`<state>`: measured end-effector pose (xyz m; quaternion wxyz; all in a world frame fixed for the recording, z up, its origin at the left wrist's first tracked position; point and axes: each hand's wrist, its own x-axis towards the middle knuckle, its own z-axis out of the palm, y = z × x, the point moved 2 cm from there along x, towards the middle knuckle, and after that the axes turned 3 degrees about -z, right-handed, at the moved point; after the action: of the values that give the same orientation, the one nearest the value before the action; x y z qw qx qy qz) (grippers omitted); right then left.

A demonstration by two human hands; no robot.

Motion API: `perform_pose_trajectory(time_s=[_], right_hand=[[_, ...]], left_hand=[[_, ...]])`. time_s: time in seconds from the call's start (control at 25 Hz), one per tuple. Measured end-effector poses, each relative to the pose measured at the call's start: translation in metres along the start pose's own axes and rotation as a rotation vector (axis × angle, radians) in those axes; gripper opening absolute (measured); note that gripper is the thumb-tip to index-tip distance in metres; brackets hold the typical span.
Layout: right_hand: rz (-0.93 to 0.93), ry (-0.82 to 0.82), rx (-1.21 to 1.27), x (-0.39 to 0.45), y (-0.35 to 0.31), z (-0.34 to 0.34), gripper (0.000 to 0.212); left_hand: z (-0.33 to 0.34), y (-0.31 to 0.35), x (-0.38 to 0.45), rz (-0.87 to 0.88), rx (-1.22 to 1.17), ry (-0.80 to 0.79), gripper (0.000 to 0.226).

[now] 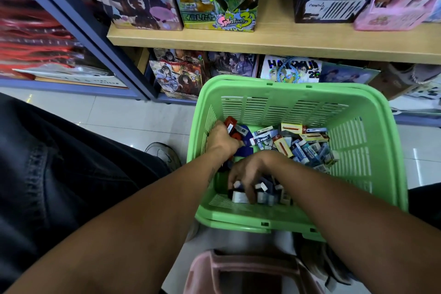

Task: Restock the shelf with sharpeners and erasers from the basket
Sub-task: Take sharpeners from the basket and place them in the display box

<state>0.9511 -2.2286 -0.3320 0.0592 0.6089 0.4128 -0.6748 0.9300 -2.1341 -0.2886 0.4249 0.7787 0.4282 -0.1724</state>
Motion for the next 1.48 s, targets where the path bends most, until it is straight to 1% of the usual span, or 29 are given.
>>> perform_pose_trajectory(time_s=[0.04, 0.08, 0.12, 0.2, 0.28, 0.36, 0.44, 0.52, 0.6, 0.64, 0.68, 0.76, 0.88, 0.92, 1.0, 1.08, 1.16, 1.2, 1.28, 1.36, 1.44, 1.48], right_hand=[[0.011, -0.043, -0.028, -0.009, 0.002, -0.003, 0.068], [0.013, -0.061, -0.030, -0.019, 0.005, -0.007, 0.062], [0.031, -0.065, -0.012, -0.028, 0.011, -0.010, 0.057], [0.085, -0.075, 0.044, -0.043, 0.028, -0.012, 0.055], [0.155, -0.066, 0.026, -0.055, 0.041, -0.013, 0.044], [0.172, 0.042, 0.061, -0.065, 0.049, -0.018, 0.037], [0.155, 0.183, 0.078, -0.071, 0.050, -0.027, 0.042], [0.141, 0.290, 0.070, -0.073, 0.044, -0.037, 0.045], [0.095, 0.425, 0.122, -0.070, 0.038, -0.044, 0.039], [0.085, 0.488, 0.199, -0.066, 0.035, -0.045, 0.036], [0.091, 0.537, 0.354, -0.059, 0.034, -0.042, 0.034], [0.110, 0.598, 0.748, -0.041, 0.026, -0.025, 0.028], [0.119, 0.719, 1.149, -0.020, 0.015, 0.000, 0.012], [0.101, 0.734, 1.279, -0.014, 0.014, 0.004, 0.013], [0.027, 0.693, 1.540, -0.009, 0.013, 0.013, 0.017], [-0.083, 0.590, 1.726, -0.005, 0.016, 0.020, 0.016], [-0.116, 0.544, 1.764, -0.005, 0.025, 0.022, 0.024], [-0.115, 0.552, 1.756, -0.007, 0.032, 0.020, 0.025], [-0.130, 0.586, 1.694, -0.010, 0.041, 0.016, 0.022], [-0.117, 0.655, 1.625, -0.010, 0.042, 0.012, 0.023], [-0.070, 0.737, 1.559, -0.007, 0.038, 0.009, 0.027], [-0.063, 0.768, 1.512, -0.006, 0.036, 0.006, 0.029]], left_hand=[[0.000, -0.001, -0.001, -0.017, 0.014, -0.009, 0.062], [0.000, -0.003, -0.002, -0.033, 0.021, -0.019, 0.062], [0.001, -0.004, -0.002, -0.049, 0.024, -0.034, 0.060], [0.001, -0.006, -0.004, -0.071, 0.034, -0.064, 0.056], [0.002, -0.008, -0.004, -0.080, 0.056, -0.084, 0.053], [0.004, -0.011, -0.004, -0.098, 0.045, -0.107, 0.054], [0.009, -0.016, -0.005, -0.120, 0.029, -0.125, 0.052], [0.013, -0.021, -0.006, -0.145, 0.032, -0.120, 0.045], [0.016, -0.026, -0.008, -0.174, 0.010, -0.108, 0.040], [0.018, -0.029, -0.008, -0.196, -0.024, -0.107, 0.042], [0.021, -0.031, -0.010, -0.226, -0.071, -0.118, 0.044], [0.027, -0.037, -0.015, -0.289, -0.181, -0.118, 0.046], [0.033, -0.043, -0.015, -0.321, -0.313, -0.049, 0.042], [0.034, -0.044, -0.015, -0.329, -0.347, -0.036, 0.041], [0.035, -0.042, -0.016, -0.346, -0.441, -0.044, 0.040], [0.034, -0.042, -0.016, -0.407, -0.617, -0.080, 0.037], [0.031, -0.040, -0.019, -0.454, -0.766, -0.116, 0.036], [0.030, -0.039, -0.019, -0.456, -0.800, -0.137, 0.039], [0.028, -0.036, -0.019, -0.445, -0.825, -0.194, 0.048], [0.028, -0.033, -0.020, -0.433, -0.837, -0.223, 0.048], [0.032, -0.034, -0.015, -0.453, -0.815, -0.169, 0.048], [0.035, -0.036, -0.012, -0.455, -0.805, -0.126, 0.044]])
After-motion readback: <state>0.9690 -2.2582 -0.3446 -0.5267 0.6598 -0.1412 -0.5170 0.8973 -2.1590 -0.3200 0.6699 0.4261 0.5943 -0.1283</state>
